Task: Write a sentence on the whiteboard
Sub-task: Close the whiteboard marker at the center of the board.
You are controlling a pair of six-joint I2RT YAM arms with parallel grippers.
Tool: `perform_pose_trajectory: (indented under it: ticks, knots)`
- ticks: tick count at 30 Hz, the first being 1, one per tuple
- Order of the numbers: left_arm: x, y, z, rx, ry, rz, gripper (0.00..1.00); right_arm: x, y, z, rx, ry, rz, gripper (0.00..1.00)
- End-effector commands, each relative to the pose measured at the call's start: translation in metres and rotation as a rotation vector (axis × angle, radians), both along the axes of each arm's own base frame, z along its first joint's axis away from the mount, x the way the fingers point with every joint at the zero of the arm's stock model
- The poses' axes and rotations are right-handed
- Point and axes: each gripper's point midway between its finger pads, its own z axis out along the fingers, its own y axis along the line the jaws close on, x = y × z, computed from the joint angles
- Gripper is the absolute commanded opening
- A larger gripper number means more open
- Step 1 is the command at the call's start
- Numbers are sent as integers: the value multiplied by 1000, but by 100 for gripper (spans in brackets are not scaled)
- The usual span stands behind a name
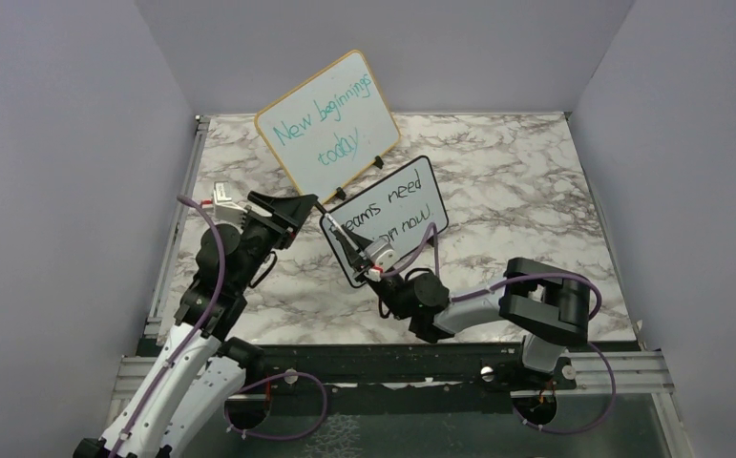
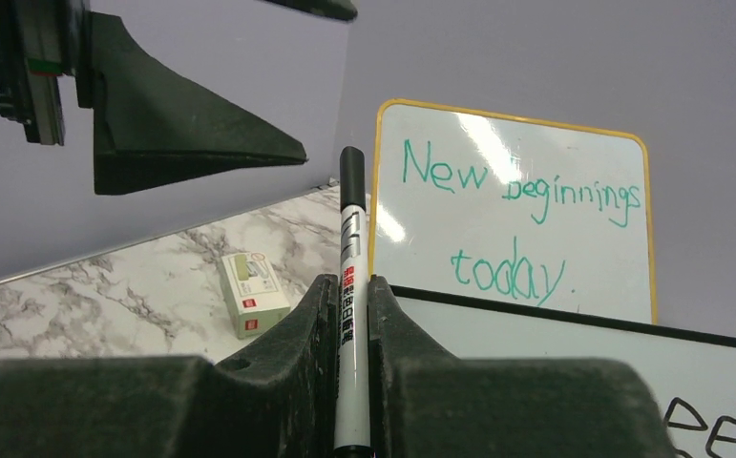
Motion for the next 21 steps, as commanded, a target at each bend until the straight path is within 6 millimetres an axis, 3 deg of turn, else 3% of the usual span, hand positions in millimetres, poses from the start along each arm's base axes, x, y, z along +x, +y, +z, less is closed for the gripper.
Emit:
perform_pose_trajectory:
  ticks: [1,7,21]
  knots:
    - [7,13,-12,73,65,79,62,-13,-13,43,107,-123,29,0]
    - [14,14,-27,127,114,95,62,-18,-15,47,108,-143,48,0]
    - [20,0,-25,90,102,37,62,-28,-6,49,92,-185,114,0]
